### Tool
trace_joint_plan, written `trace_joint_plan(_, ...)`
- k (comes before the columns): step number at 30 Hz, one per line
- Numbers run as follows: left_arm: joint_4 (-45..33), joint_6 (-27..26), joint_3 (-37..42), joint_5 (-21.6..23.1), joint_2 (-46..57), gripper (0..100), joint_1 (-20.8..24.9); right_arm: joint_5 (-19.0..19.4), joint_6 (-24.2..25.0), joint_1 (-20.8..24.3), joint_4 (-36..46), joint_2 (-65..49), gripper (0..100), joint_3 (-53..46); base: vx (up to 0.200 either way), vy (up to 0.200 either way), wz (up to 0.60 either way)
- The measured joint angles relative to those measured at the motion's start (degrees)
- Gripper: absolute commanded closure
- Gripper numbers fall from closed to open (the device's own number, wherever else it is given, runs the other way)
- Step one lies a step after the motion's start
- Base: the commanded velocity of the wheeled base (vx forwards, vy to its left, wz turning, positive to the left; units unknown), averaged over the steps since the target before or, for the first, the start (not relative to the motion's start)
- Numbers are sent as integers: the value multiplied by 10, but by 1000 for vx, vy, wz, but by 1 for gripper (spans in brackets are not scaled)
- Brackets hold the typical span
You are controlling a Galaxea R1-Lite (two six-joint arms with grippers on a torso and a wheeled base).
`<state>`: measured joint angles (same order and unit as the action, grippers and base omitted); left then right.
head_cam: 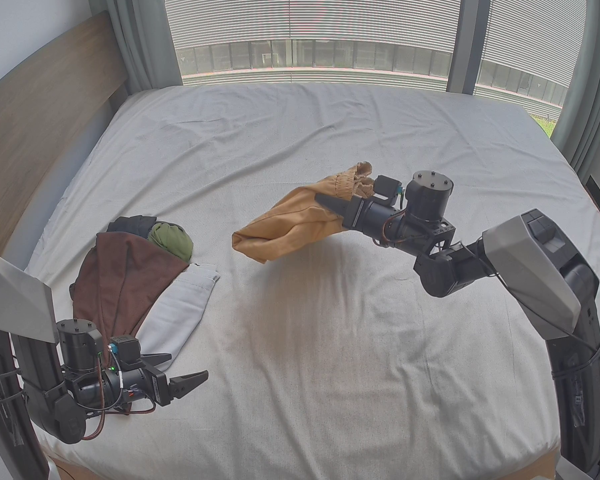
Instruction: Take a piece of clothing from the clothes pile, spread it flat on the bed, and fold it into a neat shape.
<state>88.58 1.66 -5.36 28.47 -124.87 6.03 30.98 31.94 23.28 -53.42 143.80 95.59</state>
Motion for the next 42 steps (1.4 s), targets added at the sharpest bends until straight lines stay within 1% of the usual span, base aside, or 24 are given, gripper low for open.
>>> trace_joint_plan(6, 0, 0, 1, 0, -1, 0, -1, 0, -24, -13, -8, 42, 100, -17, 0, 0, 0)
trace_joint_plan(17, 0, 0, 2, 0, 0, 0, -3, 0, -39, -29, -80, 48, 100, -182, 0, 0, 0)
trace_joint_plan(22, 0, 0, 2, 0, 1, 0, -3, -2, -40, -34, -124, 45, 100, -238, 0, 0, 0)
trace_joint_plan(34, 0, 0, 2, 0, 5, 0, -3, -7, -40, -34, -148, 77, 100, -261, 0, 0, 0)
trace_joint_plan(35, 0, -1, 2, 0, 6, 0, -3, -7, -41, -34, -149, 79, 0, -262, 0, 0, 0)
trace_joint_plan(42, 0, 0, 2, 0, 13, 0, -3, -19, -54, -43, -149, 77, 0, -286, 0, 0, 0)
